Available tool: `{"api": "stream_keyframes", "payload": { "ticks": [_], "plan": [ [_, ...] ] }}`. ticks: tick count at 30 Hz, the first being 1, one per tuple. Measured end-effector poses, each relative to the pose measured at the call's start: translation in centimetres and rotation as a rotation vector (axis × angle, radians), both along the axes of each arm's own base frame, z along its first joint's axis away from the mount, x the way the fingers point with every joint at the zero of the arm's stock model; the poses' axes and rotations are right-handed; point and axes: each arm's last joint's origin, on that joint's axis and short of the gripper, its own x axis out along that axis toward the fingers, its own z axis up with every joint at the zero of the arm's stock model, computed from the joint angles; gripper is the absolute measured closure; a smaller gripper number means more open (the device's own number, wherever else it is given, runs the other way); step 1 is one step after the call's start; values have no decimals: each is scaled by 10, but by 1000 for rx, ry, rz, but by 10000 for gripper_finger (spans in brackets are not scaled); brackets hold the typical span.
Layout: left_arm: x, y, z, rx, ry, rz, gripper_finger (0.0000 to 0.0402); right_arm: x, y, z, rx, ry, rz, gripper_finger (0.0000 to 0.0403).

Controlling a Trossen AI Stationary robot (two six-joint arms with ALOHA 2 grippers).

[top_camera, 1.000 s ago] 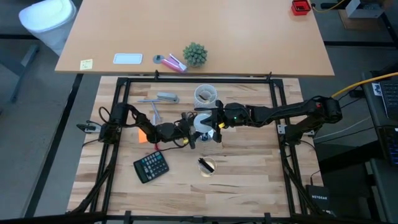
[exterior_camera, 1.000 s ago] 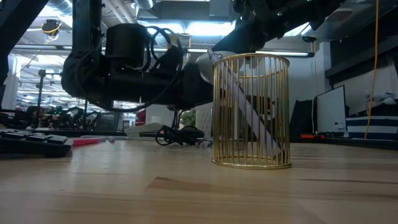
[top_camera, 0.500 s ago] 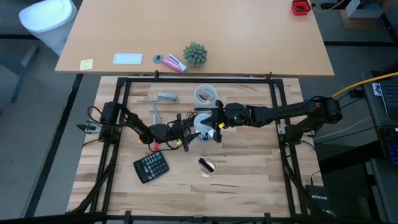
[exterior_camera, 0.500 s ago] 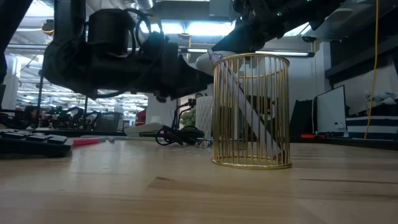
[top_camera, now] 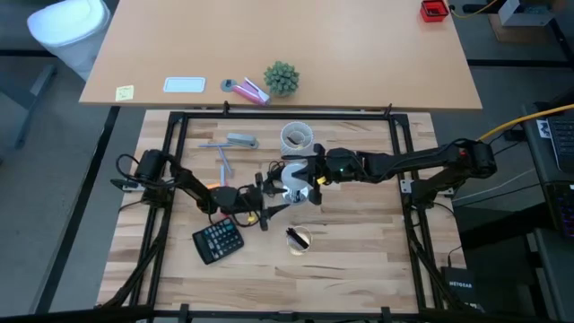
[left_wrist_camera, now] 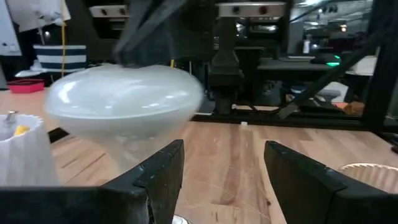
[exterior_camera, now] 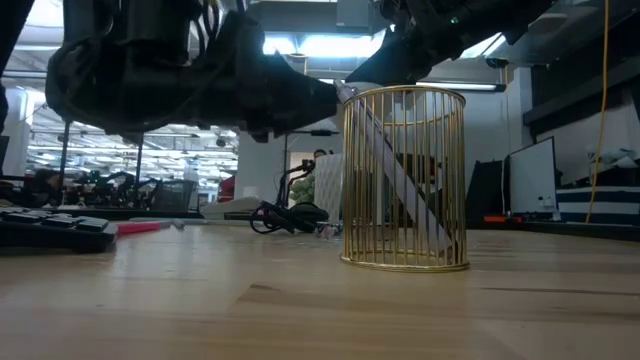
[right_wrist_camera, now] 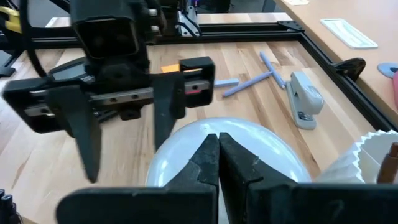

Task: Screw lightbulb
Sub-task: Insert the lightbulb into the lamp

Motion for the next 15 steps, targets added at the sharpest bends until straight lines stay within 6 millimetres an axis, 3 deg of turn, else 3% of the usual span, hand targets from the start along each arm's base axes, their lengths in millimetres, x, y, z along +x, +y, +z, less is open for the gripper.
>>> {"api": "stream_keyframes", "payload": {
  "ticks": [15],
  "plan": [
    [0, -3, 0, 20, 1, -6, 228, -1, 0, -1, 15, 15, -20, 398]
  ]
}}
